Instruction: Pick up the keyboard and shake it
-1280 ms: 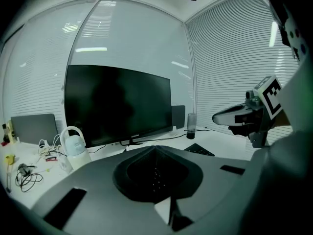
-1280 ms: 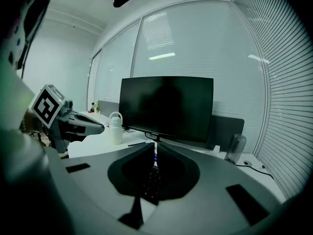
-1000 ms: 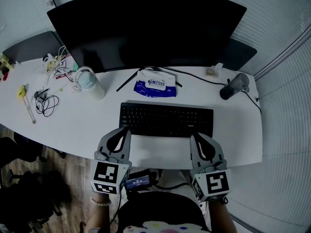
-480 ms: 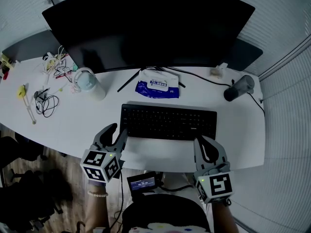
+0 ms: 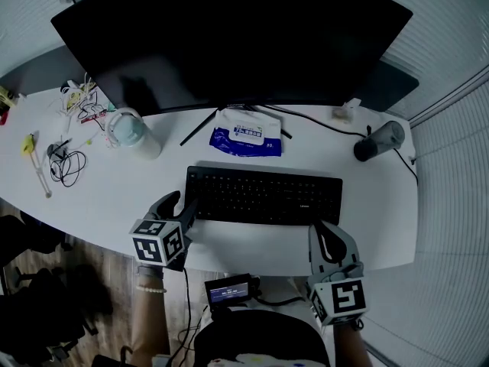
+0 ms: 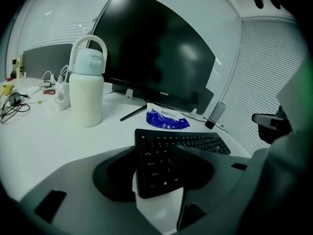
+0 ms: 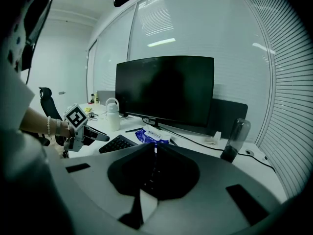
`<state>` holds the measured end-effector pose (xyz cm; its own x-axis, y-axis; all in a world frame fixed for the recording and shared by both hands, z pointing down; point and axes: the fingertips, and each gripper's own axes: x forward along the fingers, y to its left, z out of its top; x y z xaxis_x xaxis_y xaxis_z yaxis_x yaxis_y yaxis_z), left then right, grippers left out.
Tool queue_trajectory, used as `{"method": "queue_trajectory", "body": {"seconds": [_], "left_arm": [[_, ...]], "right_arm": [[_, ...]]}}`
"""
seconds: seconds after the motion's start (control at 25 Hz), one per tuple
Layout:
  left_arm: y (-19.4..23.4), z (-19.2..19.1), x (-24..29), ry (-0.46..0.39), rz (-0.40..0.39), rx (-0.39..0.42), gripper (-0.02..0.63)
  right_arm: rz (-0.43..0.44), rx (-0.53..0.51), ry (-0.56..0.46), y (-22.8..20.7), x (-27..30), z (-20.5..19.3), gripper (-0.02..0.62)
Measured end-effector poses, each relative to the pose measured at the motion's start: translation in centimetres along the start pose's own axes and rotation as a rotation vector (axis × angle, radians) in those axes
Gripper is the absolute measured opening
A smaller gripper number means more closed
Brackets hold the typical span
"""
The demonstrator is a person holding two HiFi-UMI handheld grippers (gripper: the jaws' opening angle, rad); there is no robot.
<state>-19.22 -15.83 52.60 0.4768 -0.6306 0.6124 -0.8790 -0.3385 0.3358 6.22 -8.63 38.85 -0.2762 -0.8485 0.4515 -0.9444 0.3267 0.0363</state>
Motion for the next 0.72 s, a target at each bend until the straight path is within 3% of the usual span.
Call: {"method": "queue_trajectory", "body": {"seconds": [0.24,0.72], "left_arm": [[0.7,-1.0,2.1,0.061,-0.033,-0.038,0.227],[2.1,-2.0,3.5,0.125,-0.024,-0.073,0.227]], "right_arm": [[-0.013,0.012,0.028,-0.9,0.3,-1.0,0.041],[-0.022,0.025,0.065,-1.8,1.1,-1.9,0.041]]}}
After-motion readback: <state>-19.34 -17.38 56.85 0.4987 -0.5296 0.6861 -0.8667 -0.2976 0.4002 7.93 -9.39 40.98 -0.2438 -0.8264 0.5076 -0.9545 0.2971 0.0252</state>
